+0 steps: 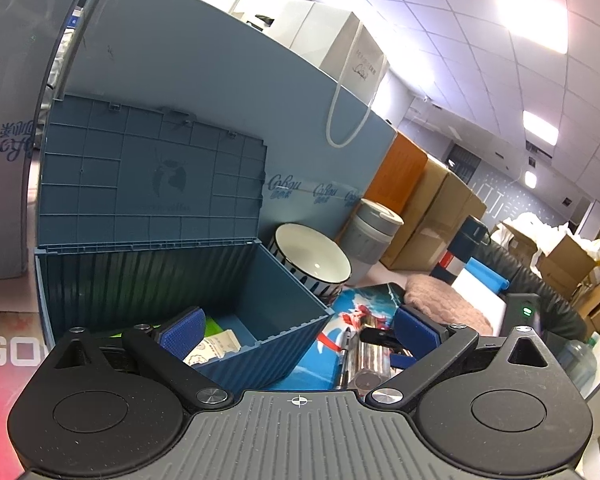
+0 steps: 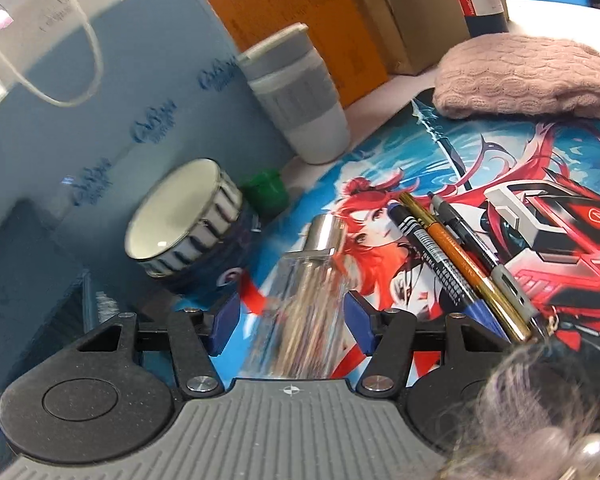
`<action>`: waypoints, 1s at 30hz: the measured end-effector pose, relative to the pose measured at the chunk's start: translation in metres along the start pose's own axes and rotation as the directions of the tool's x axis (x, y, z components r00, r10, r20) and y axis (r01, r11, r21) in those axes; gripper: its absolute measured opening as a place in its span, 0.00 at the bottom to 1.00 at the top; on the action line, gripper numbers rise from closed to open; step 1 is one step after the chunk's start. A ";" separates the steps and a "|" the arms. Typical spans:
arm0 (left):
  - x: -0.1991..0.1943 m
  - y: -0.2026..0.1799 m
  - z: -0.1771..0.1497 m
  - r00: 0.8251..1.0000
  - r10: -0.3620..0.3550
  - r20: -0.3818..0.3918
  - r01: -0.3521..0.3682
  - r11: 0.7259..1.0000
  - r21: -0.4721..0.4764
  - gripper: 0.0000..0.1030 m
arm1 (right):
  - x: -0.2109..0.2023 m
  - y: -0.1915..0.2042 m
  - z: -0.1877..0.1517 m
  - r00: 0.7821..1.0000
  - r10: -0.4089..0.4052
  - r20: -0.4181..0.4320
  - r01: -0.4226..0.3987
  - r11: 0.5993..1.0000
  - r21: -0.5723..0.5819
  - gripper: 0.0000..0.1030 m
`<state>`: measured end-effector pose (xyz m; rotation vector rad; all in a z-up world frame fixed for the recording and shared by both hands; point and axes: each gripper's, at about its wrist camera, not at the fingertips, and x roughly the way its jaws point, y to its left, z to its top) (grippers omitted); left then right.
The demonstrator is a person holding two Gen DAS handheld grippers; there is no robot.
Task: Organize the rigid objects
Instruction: 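Move the right tool to the mat and grasp the clear glass bottle, then carry the clear glass bottle with the right tool into the blue box and release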
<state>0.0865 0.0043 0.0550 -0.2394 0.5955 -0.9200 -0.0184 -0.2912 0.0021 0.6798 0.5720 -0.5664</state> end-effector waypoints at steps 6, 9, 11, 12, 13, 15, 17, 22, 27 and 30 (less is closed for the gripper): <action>0.004 0.003 0.001 1.000 0.011 -0.006 -0.011 1.000 -0.005 0.99 | 0.029 0.016 0.005 0.997 -0.080 -0.018 0.079 0.993 -0.083 0.59; 0.003 0.005 0.001 1.000 0.014 -0.004 -0.014 1.000 -0.006 0.99 | 0.036 0.023 0.006 0.993 -0.117 -0.002 0.116 0.986 -0.120 0.58; 0.002 0.006 0.002 1.000 0.015 0.000 -0.015 1.000 -0.010 0.99 | 0.036 0.022 0.007 0.991 -0.135 0.003 0.134 0.984 -0.120 0.45; 0.002 0.008 0.002 1.000 0.015 0.003 -0.015 1.000 -0.014 0.99 | 0.036 0.020 0.008 0.991 -0.131 0.003 0.131 0.985 -0.115 0.43; 0.001 0.009 0.003 1.000 0.016 0.005 -0.016 1.000 -0.018 0.99 | 0.035 0.018 0.009 0.993 -0.119 0.000 0.119 0.987 -0.106 0.42; 0.000 0.011 0.004 1.000 0.015 0.010 -0.015 1.000 -0.024 0.99 | 0.032 0.013 0.009 0.994 -0.109 0.002 0.108 0.989 -0.098 0.41; -0.002 0.012 0.005 1.000 0.011 0.016 -0.011 1.000 -0.028 0.99 | 0.026 0.011 0.007 0.995 -0.103 0.007 0.103 0.990 -0.097 0.38; -0.011 0.015 0.008 0.998 0.055 0.042 -0.054 0.998 -0.023 0.99 | 0.005 0.002 -0.003 0.997 -0.074 0.019 0.075 0.994 -0.077 0.36; -0.017 0.008 0.008 0.982 0.166 0.085 -0.170 0.984 0.048 0.99 | -0.035 -0.005 -0.011 0.997 -0.036 0.073 0.042 0.996 -0.079 0.34; -0.021 0.007 0.010 0.975 0.198 0.098 -0.205 0.977 0.065 0.99 | -0.063 0.000 -0.012 0.991 -0.010 0.130 0.024 0.994 -0.109 0.34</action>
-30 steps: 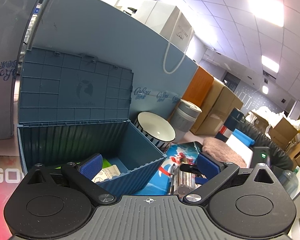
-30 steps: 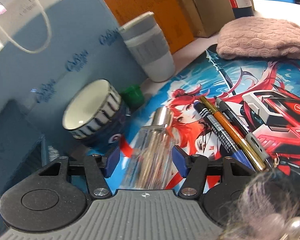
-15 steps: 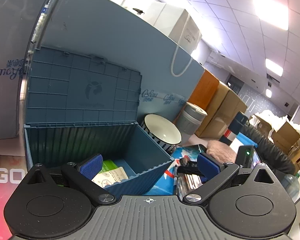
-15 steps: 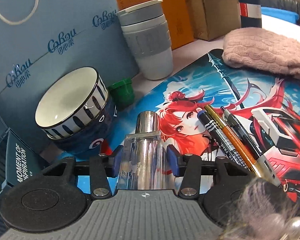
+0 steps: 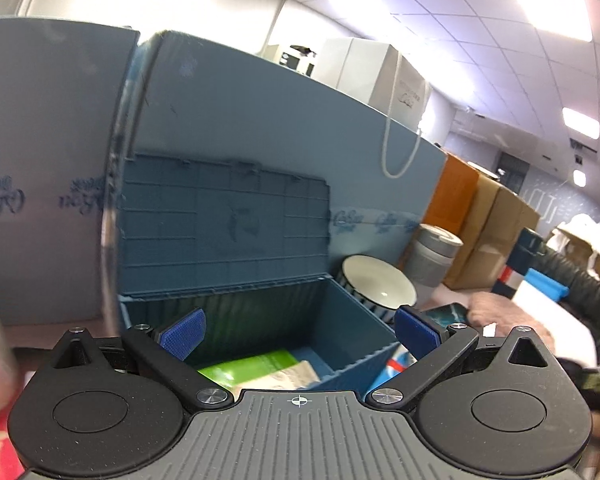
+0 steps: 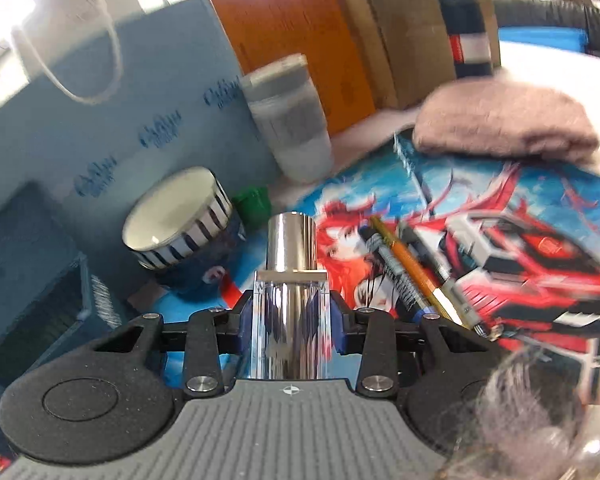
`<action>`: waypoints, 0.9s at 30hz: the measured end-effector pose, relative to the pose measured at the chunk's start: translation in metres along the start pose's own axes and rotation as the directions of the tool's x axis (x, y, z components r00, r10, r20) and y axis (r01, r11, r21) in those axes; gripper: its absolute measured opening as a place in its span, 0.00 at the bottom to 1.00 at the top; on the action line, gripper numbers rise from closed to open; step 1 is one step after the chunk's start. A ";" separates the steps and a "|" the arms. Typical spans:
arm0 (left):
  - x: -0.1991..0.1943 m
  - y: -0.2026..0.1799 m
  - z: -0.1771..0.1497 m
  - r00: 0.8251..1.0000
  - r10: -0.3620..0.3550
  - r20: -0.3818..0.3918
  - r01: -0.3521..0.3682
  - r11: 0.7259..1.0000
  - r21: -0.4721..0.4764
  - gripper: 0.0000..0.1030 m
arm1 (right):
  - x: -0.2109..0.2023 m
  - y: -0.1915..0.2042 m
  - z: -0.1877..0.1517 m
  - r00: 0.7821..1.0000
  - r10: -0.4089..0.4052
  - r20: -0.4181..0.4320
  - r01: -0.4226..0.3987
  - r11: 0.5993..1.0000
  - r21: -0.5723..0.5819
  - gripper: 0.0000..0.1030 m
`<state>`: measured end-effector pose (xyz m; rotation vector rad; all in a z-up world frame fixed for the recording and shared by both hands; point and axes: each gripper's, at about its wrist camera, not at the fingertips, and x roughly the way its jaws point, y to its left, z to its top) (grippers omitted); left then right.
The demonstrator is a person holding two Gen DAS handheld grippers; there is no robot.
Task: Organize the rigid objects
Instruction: 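Carry the clear glass bottle with the right tool into the blue box and release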
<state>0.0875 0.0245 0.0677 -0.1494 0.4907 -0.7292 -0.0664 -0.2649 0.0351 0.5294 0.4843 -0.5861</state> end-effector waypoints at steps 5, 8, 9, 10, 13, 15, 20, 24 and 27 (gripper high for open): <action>-0.008 0.005 0.003 1.000 -0.008 0.022 0.008 1.000 -0.003 0.99 | -0.032 0.023 0.003 0.996 0.052 0.068 -0.046 0.995 -0.094 0.34; -0.012 0.010 0.005 0.999 -0.006 0.032 0.006 1.000 -0.017 0.99 | -0.045 0.036 0.007 0.990 0.112 0.089 -0.104 0.990 -0.096 0.34; -0.013 0.012 0.005 0.999 0.000 0.037 0.001 1.000 -0.022 0.99 | -0.050 0.041 0.009 0.986 0.134 0.102 -0.123 0.987 -0.103 0.34; -0.015 0.014 0.006 0.999 0.009 0.043 -0.008 1.000 -0.027 0.99 | -0.054 0.047 0.011 0.981 0.158 0.116 -0.145 0.983 -0.111 0.34; -0.018 0.021 0.007 0.998 0.036 0.051 -0.034 0.999 -0.038 0.99 | -0.061 0.067 0.019 0.959 0.247 0.142 -0.230 0.965 -0.128 0.34; -0.019 0.027 0.007 0.998 0.043 0.051 -0.040 0.998 -0.054 0.99 | -0.060 0.083 0.023 0.942 0.306 0.137 -0.286 0.947 -0.146 0.34; -0.015 0.041 0.007 0.998 0.051 0.038 -0.047 0.994 -0.098 0.99 | -0.048 0.127 0.022 0.897 0.431 0.093 -0.405 0.888 -0.218 0.34; -0.014 0.051 0.006 0.999 0.042 0.032 -0.037 0.990 -0.135 0.99 | -0.031 0.151 0.018 0.867 0.495 0.060 -0.468 0.849 -0.244 0.34; -0.012 0.058 0.006 0.999 0.036 0.026 -0.031 0.986 -0.164 0.99 | -0.018 0.165 0.015 0.856 0.513 0.063 -0.476 0.829 -0.293 0.34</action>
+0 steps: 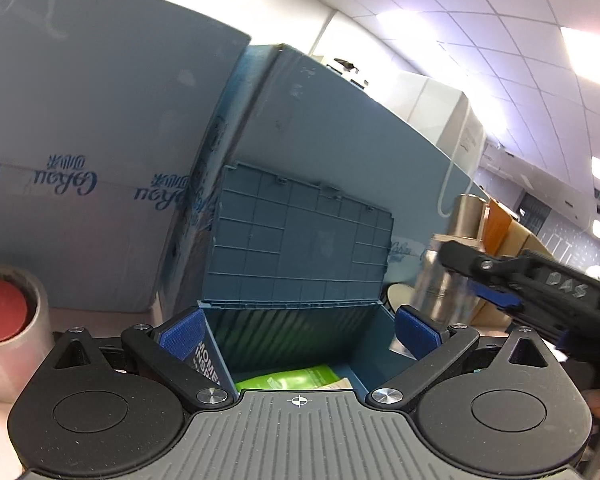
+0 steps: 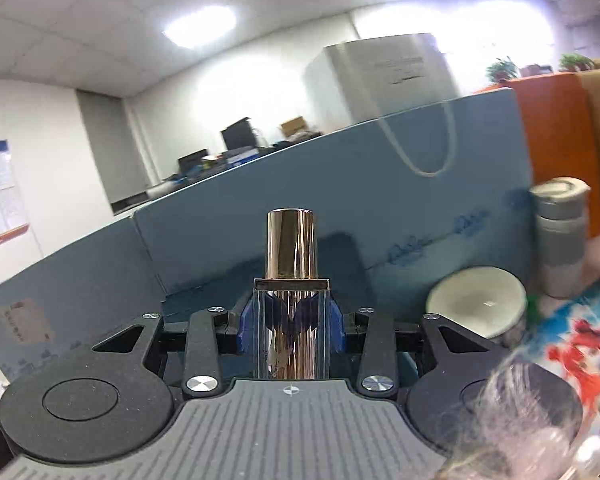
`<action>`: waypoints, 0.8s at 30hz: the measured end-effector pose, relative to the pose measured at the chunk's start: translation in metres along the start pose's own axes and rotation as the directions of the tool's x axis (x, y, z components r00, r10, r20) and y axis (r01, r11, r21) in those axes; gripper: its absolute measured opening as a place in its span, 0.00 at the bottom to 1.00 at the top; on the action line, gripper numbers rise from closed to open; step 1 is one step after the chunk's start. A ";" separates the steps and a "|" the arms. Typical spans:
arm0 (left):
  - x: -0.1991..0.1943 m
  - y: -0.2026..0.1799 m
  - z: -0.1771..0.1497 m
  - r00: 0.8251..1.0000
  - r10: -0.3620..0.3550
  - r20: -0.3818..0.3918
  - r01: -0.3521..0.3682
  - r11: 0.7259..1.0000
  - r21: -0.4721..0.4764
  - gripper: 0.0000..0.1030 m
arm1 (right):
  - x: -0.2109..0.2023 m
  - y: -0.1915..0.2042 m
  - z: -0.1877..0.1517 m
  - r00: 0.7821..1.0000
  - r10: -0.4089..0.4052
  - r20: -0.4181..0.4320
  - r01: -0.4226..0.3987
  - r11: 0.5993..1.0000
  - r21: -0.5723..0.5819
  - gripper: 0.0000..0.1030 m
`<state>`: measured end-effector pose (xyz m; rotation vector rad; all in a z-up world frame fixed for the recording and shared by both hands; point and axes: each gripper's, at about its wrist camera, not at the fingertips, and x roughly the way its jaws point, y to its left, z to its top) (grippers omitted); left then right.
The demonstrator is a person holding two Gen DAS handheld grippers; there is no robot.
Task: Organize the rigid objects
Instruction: 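Carry the clear glass bottle with the right tool into the blue box and release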
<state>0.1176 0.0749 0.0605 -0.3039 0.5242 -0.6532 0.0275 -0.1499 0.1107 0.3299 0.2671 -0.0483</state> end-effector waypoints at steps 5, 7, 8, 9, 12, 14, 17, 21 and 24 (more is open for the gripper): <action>0.002 0.004 0.001 1.000 0.003 -0.004 -0.003 1.000 -0.024 0.99 | 0.016 0.011 -0.011 0.999 0.014 0.041 -0.007 0.987 -0.162 0.34; 0.002 0.005 0.001 1.000 0.001 -0.005 -0.001 1.000 -0.026 0.99 | 0.019 0.014 -0.018 0.997 -0.009 0.076 0.028 0.966 -0.257 0.34; 0.002 0.005 0.000 1.000 0.001 -0.005 -0.001 1.000 -0.025 0.99 | 0.021 0.015 -0.023 0.995 -0.019 0.096 0.048 0.949 -0.311 0.34; 0.003 0.005 0.000 1.000 0.001 -0.007 -0.001 1.000 -0.023 0.99 | 0.023 0.016 -0.027 0.994 -0.024 0.111 0.063 0.931 -0.361 0.34; 0.005 0.004 0.000 1.000 0.007 -0.015 -0.007 1.000 -0.016 0.99 | 0.028 0.012 -0.038 0.993 -0.021 0.113 0.070 0.892 -0.447 0.34; 0.006 0.004 -0.001 1.000 0.007 -0.019 -0.007 1.000 -0.016 0.99 | 0.030 0.011 -0.048 0.992 -0.032 0.123 0.092 0.851 -0.517 0.34; 0.007 0.004 -0.001 1.000 0.006 -0.022 -0.006 1.000 -0.016 0.99 | 0.035 0.009 -0.061 0.993 -0.038 0.108 0.095 0.794 -0.600 0.34; 0.009 0.004 -0.001 1.000 0.007 -0.025 -0.007 1.000 -0.016 0.99 | 0.040 0.006 -0.071 0.999 -0.037 0.035 0.051 0.766 -0.641 0.34; 0.008 0.004 0.000 1.000 0.003 -0.022 -0.003 1.000 -0.017 0.99 | 0.041 0.006 -0.077 1.000 -0.022 -0.021 0.002 0.750 -0.662 0.34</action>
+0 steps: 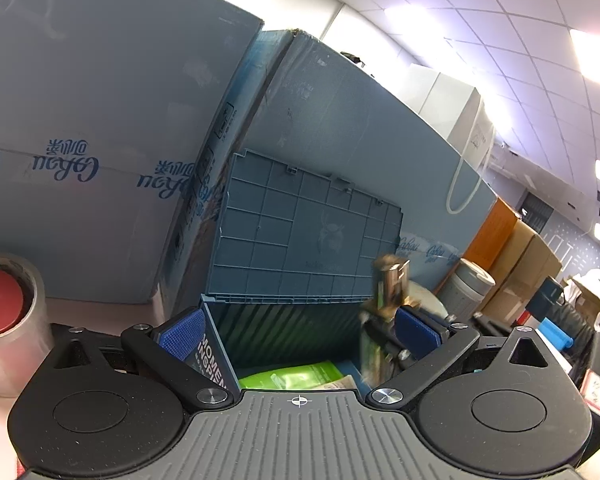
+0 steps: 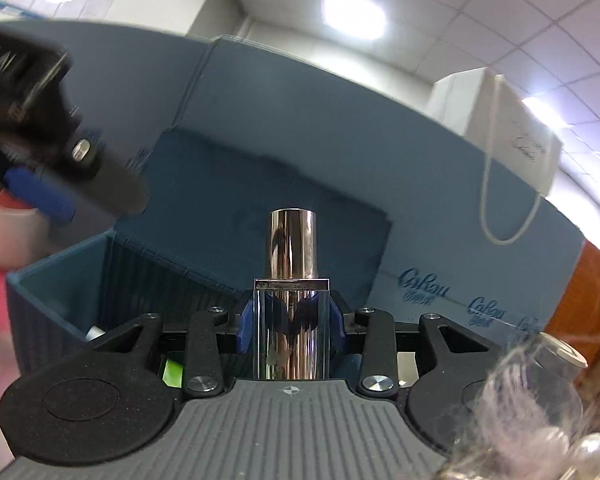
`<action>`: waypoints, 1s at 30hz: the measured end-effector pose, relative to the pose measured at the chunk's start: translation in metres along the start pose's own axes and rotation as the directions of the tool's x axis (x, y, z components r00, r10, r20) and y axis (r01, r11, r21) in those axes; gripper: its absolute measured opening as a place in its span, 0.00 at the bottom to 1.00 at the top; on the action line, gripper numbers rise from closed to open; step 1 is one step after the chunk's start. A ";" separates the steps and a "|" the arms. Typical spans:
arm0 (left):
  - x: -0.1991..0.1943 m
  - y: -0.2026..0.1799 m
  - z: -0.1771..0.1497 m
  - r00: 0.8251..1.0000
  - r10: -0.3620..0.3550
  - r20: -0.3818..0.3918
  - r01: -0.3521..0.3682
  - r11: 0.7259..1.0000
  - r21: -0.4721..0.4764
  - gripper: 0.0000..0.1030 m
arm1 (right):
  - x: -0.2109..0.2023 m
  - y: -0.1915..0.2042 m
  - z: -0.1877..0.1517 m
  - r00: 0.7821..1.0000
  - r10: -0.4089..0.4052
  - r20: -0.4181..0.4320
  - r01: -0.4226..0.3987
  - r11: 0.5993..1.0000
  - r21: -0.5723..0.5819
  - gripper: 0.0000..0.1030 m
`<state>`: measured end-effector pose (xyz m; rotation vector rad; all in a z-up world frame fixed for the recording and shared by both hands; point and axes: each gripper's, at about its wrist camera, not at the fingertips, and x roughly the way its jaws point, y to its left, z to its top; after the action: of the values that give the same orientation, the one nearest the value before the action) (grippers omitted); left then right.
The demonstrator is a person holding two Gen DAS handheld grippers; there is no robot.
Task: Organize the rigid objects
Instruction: 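Carry the clear glass bottle with the right tool into the blue box and release, then withdraw both tools from the box and move the left tool over the pens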
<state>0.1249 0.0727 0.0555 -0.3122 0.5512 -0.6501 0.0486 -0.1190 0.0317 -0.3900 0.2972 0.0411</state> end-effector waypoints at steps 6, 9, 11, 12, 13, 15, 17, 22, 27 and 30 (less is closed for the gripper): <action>-0.001 0.000 0.000 1.000 -0.005 0.003 0.005 1.000 0.000 0.99 | 0.001 0.000 -0.001 0.993 0.099 -0.063 -0.097 0.995 0.026 0.34; -0.002 0.000 0.000 1.000 -0.005 0.003 0.005 1.000 0.000 0.99 | -0.001 0.000 0.003 0.988 0.128 -0.082 -0.126 0.992 0.032 0.34; -0.003 0.000 0.001 1.000 -0.006 0.005 0.006 1.000 -0.001 0.99 | -0.001 -0.002 0.005 0.985 0.144 -0.092 -0.141 0.989 0.038 0.35; -0.003 0.000 0.001 1.000 -0.007 0.006 0.007 1.000 -0.002 0.99 | -0.002 -0.002 0.006 0.984 0.152 -0.097 -0.149 0.988 0.038 0.35; -0.004 0.000 0.001 1.000 -0.008 0.007 0.008 1.000 -0.003 0.99 | 0.000 -0.001 0.007 0.981 0.165 -0.100 -0.161 0.986 0.045 0.36; -0.004 0.001 0.001 1.000 -0.010 0.008 0.010 1.000 -0.005 0.99 | -0.001 -0.003 0.009 0.975 0.196 -0.101 -0.189 0.979 0.072 0.37; -0.004 0.001 0.001 1.000 -0.010 0.008 0.010 1.000 -0.004 0.99 | -0.003 -0.005 0.011 0.967 0.237 -0.098 -0.227 0.968 0.104 0.40; -0.005 0.001 0.001 1.000 -0.011 0.007 0.011 1.000 -0.005 0.99 | -0.002 -0.007 0.011 0.946 0.303 -0.111 -0.282 0.943 0.175 0.41; -0.005 0.000 0.001 1.000 -0.016 0.008 0.016 1.000 -0.005 0.99 | -0.003 -0.019 0.010 0.935 0.342 -0.094 -0.299 0.903 0.308 0.45; -0.005 -0.002 0.001 1.000 -0.019 0.009 0.019 1.000 -0.002 0.99 | -0.008 -0.027 0.010 0.942 0.326 -0.074 -0.273 0.878 0.394 0.56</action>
<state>0.1214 0.0749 0.0591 -0.3230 0.5405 -0.6662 0.0466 -0.1401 0.0533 0.0437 0.4927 0.2597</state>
